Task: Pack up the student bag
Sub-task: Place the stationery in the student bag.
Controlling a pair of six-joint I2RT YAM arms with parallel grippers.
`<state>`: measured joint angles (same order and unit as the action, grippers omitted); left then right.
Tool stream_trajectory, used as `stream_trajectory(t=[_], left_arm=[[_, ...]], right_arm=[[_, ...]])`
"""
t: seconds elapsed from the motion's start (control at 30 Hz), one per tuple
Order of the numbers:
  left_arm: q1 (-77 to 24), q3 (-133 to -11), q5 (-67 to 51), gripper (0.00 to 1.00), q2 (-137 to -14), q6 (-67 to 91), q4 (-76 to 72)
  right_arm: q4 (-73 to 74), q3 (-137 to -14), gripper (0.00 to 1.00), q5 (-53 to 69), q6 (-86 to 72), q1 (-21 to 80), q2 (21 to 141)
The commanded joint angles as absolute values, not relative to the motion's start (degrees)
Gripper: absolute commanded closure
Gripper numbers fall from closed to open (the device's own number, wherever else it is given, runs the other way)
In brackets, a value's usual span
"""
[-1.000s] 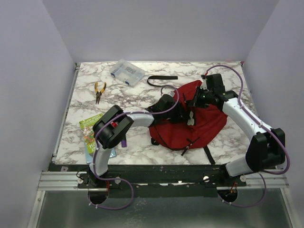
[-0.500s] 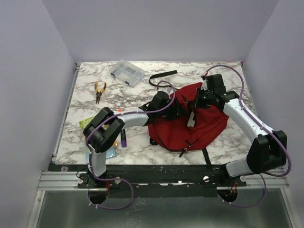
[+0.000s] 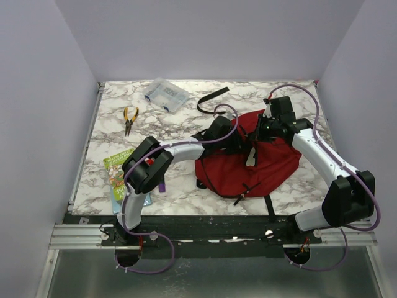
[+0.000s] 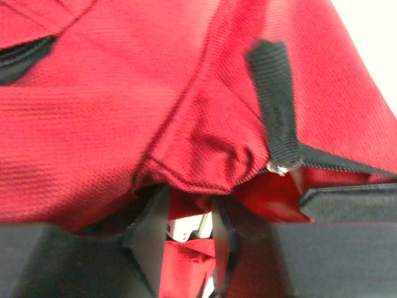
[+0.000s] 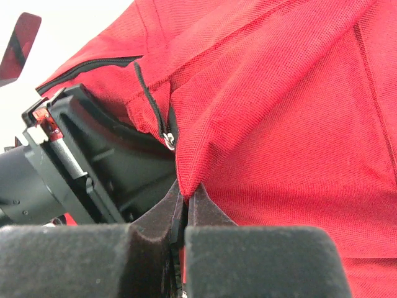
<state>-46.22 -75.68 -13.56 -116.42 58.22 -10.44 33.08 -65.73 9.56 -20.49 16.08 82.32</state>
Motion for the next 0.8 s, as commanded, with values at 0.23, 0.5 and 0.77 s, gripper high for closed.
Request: stream_trajectory(t=[0.23,0.5,0.77], left_arm=[[-43.52,-70.61,-17.55,1.00,-113.31,57.79,-7.93],[-44.20,-64.08,-28.26,1.00,-113.53,70.61,-24.81],[-44.49,-63.38,-27.70,1.00,-114.67,73.88,-26.72]], right_arm=[[34.22,-66.50,0.99,-27.57,-17.36,16.35,84.00],[41.33,-68.42,0.63,-25.18,-19.85,17.82,84.77],[47.91,-67.72,0.42,-17.65,-30.95,30.80,74.75]])
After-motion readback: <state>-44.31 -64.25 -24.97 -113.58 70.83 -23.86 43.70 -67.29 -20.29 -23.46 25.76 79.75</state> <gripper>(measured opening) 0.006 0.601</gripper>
